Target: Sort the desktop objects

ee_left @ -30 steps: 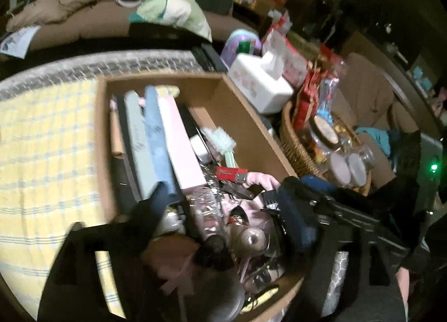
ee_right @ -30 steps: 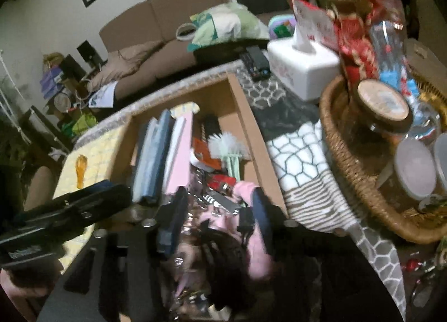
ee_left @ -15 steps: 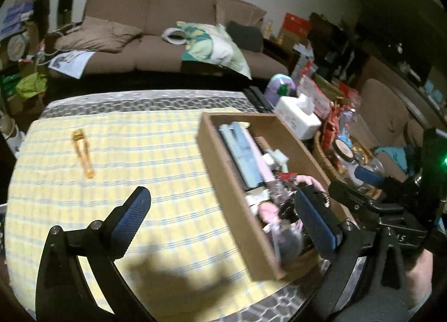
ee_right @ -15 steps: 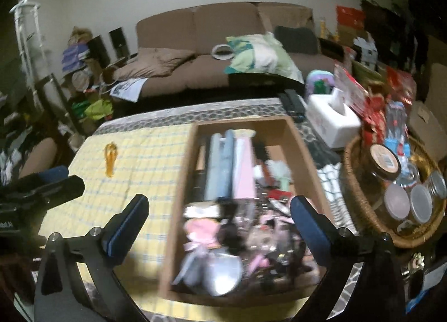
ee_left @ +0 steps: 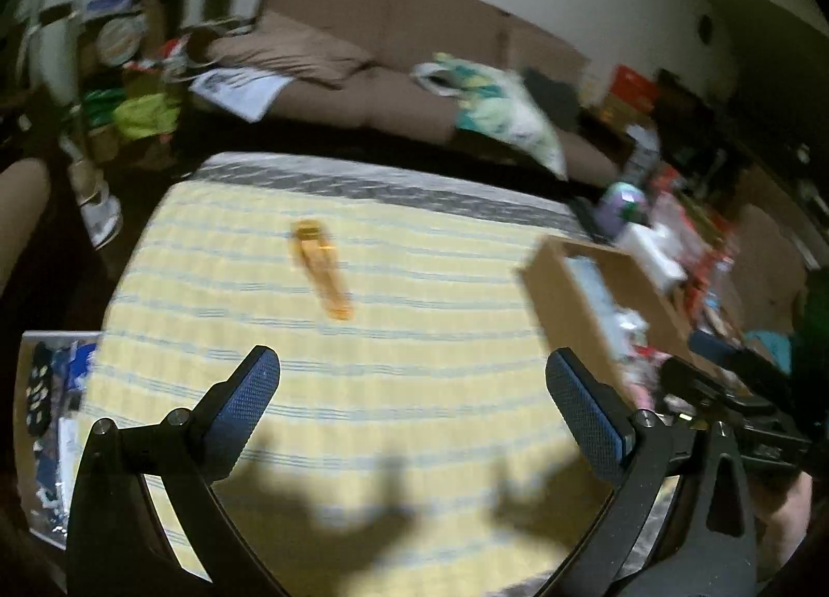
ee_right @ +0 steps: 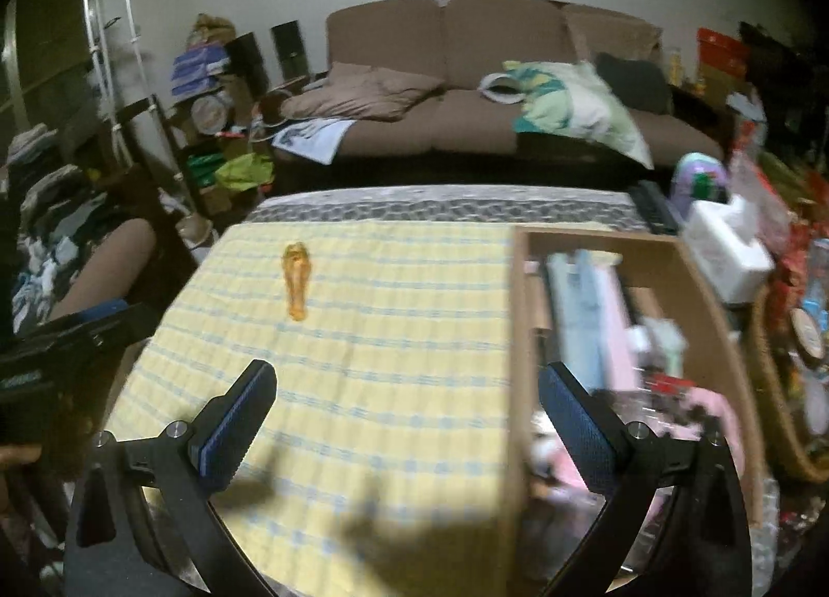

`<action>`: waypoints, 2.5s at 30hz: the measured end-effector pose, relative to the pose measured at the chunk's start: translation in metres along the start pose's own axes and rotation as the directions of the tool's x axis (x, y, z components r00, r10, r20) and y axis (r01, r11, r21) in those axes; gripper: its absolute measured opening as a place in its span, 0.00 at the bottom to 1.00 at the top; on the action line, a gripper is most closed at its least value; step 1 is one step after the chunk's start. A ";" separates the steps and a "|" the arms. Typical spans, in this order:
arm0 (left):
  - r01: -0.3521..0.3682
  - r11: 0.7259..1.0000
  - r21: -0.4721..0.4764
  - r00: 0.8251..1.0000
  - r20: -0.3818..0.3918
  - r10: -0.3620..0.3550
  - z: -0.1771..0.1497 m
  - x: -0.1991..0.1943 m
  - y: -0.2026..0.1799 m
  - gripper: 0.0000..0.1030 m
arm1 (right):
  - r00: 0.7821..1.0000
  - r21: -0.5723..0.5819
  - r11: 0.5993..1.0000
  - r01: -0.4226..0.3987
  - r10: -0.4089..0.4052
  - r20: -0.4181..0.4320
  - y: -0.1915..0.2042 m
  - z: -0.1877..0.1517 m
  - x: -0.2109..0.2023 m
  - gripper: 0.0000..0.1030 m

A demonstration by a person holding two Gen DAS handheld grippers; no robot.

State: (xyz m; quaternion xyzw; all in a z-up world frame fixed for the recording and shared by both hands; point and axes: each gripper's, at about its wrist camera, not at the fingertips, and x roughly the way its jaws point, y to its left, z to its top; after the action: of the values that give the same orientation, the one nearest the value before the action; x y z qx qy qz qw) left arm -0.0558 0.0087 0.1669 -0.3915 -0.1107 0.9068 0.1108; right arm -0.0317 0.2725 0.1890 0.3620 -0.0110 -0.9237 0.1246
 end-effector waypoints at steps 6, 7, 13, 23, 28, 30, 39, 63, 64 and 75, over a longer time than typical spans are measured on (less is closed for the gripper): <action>-0.082 0.994 -0.075 0.996 -0.036 0.079 0.008 0.043 0.071 1.00 | 0.996 -0.008 0.998 -0.070 0.069 -0.055 0.034 0.014 0.068 1.00; -0.082 0.993 -0.082 0.996 -0.047 0.079 0.009 0.051 0.077 1.00 | 0.995 -0.009 0.997 -0.078 0.077 -0.057 0.039 0.018 0.080 1.00; -0.064 0.983 -0.170 0.994 -0.099 0.047 0.023 0.107 0.114 1.00 | 0.985 0.024 0.988 -0.155 0.156 -0.071 0.053 0.040 0.143 1.00; -0.114 0.982 -0.150 0.985 -0.145 0.092 0.074 0.205 0.126 0.98 | 0.971 -0.037 0.976 -0.213 0.207 -0.123 0.077 0.042 0.236 0.99; -0.129 0.989 -0.067 0.975 -0.192 0.114 0.086 0.244 0.113 0.87 | 0.965 -0.090 0.969 -0.230 0.215 -0.150 0.100 0.028 0.271 0.94; -0.123 0.991 -0.043 0.970 -0.217 0.111 0.085 0.255 0.110 0.67 | 0.962 -0.099 0.966 -0.238 0.220 -0.158 0.104 0.024 0.282 0.81; -0.063 0.998 -0.008 0.966 -0.250 0.059 0.070 0.267 0.095 0.16 | 0.947 -0.091 0.954 -0.285 0.265 -0.183 0.108 0.015 0.301 0.38; 0.110 0.984 -0.140 0.922 -0.355 -0.154 -0.098 0.099 0.039 0.08 | 0.890 0.146 0.944 -0.296 0.328 -0.317 0.074 -0.096 0.121 0.28; 0.097 0.986 -0.136 0.928 -0.345 -0.139 -0.102 0.091 0.037 0.08 | 0.894 0.179 0.939 -0.294 0.336 -0.295 0.068 -0.098 0.114 0.30; 0.008 1.000 0.021 0.948 -0.318 -0.001 -0.156 0.052 -0.001 0.48 | 0.889 0.244 0.913 -0.328 0.386 -0.247 0.073 -0.086 0.127 0.41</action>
State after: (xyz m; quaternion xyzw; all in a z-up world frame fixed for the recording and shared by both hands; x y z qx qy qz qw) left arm 0.0244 0.0425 0.0272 -0.5312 -0.0823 0.8327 0.1333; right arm -0.0476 0.1780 0.0490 0.4957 -0.1499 -0.8160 0.2570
